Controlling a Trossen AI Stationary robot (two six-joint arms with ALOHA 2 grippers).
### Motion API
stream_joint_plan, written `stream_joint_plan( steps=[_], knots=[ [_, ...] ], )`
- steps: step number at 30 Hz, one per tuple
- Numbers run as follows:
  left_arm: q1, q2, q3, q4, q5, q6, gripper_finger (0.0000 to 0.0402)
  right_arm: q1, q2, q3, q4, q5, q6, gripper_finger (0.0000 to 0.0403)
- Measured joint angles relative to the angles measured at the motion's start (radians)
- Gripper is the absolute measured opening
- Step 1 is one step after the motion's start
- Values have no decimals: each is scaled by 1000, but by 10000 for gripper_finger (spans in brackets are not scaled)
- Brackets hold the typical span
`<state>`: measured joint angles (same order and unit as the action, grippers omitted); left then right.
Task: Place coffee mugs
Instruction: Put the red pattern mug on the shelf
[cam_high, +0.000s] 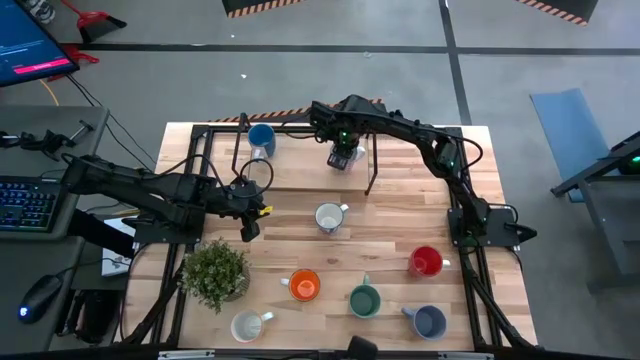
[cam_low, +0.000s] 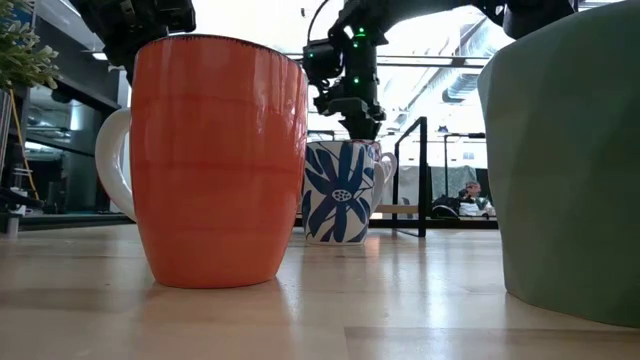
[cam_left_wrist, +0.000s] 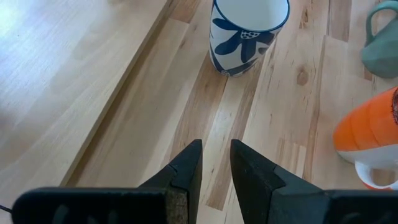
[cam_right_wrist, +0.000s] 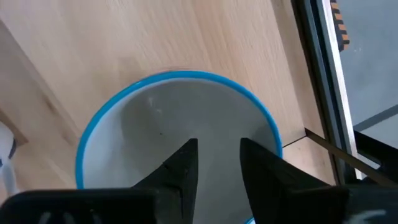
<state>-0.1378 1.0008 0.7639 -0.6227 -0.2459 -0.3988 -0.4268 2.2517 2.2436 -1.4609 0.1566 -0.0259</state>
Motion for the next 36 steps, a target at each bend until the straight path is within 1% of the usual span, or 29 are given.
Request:
stream_joint_plan(
  steps=[4, 8, 17, 26, 31, 34, 36],
  knots=[
    [0, 0, 0, 0, 0, 0, 74, -7, 0, 0, 4, 5, 0, 99],
    [0, 0, 0, 0, 0, 1, 74, -16, 0, 0, 6, 43, 0, 99],
    [0, 0, 0, 0, 0, 0, 74, -44, 0, 0, 4, 45, -8, 99],
    [0, 0, 0, 0, 0, 1, 74, -65, 0, 0, -16, 87, -25, 99],
    [0, 0, 0, 0, 0, 1, 74, -76, 0, 0, -16, 90, -27, 99],
    [0, 0, 0, 0, 0, 0, 74, -84, 0, -1, -17, 126, -27, 99],
    [0, 0, 0, 0, 0, 0, 74, -90, -1, -1, -17, 131, -27, 99]
  ],
)
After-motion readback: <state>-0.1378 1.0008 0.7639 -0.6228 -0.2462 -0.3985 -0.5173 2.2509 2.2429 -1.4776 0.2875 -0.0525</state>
